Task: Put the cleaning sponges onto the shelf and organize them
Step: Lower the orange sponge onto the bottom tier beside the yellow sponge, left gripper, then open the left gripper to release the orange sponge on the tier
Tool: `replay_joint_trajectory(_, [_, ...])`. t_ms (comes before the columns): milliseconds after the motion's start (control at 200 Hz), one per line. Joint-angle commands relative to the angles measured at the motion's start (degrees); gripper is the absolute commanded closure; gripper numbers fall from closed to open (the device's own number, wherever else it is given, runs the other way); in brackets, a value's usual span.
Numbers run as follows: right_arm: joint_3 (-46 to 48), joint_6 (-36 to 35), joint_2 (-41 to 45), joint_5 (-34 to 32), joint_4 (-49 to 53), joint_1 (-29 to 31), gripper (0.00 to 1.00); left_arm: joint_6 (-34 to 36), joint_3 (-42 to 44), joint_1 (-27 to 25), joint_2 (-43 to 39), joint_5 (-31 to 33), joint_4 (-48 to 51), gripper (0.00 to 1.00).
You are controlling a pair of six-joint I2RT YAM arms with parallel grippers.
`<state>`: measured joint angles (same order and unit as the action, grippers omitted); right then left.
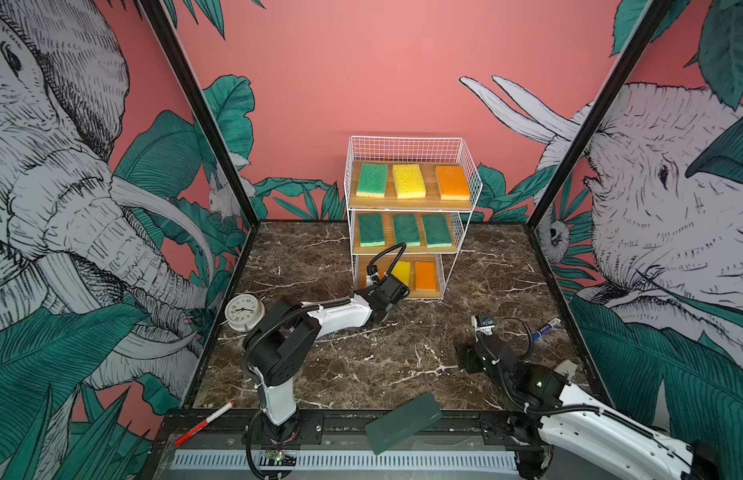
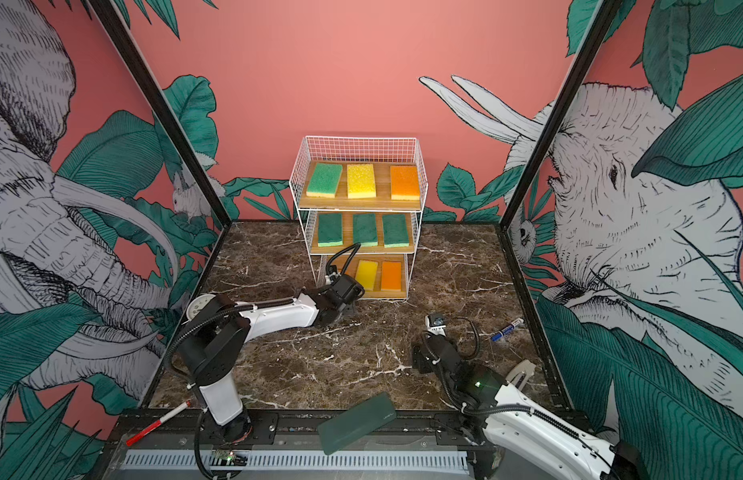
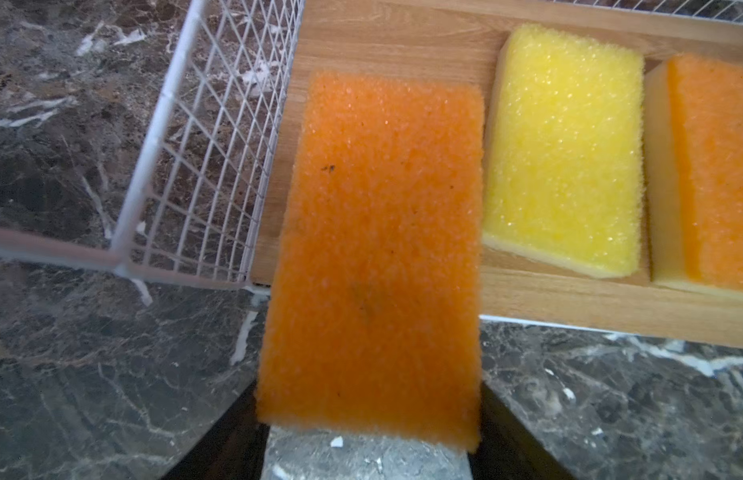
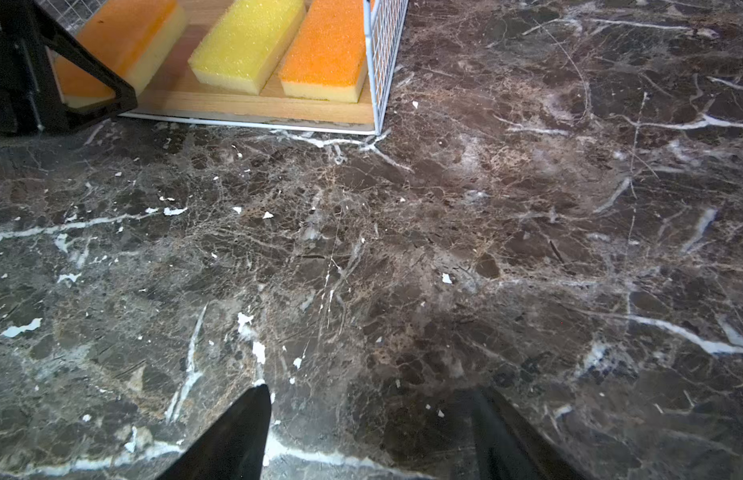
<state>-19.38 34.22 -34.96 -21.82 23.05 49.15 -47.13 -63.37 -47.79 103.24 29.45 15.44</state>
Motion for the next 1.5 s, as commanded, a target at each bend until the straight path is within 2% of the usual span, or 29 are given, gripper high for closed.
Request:
replay_joint_trajectory(0, [-0.6,-0.4,-0.3,-0.2,-2.0,0.2,0.21,-0.8,-2.3,0.5,0.7,1.7,1.9,0.28])
replay_joint_trajectory(390, [0.1,-0.5,-0.5,-0.1,-2.7,0.2,0.21,-2.4,-4.8,1.5,3.2,2.7,5.3,0.26])
replay_joint_trajectory(865, [0.4,0.3,0.2,-0.4,-2.3,0.2,0.21,-2.6,-6.3,2.5,5.2,3.3,5.4,0.26])
replay_joint_trajectory(1225, [0.1,0.5,0.0,-0.1,-1.7,0.2,0.21,-3.8,-8.5,2.8,8.1,4.0,6.1,0.22])
replay_joint_trajectory(1495, [0.0,0.5,-0.1,-0.1,-1.5,0.2,0.21,-4.5,-6.2,2.8,5.6,3.8,5.3,0.21])
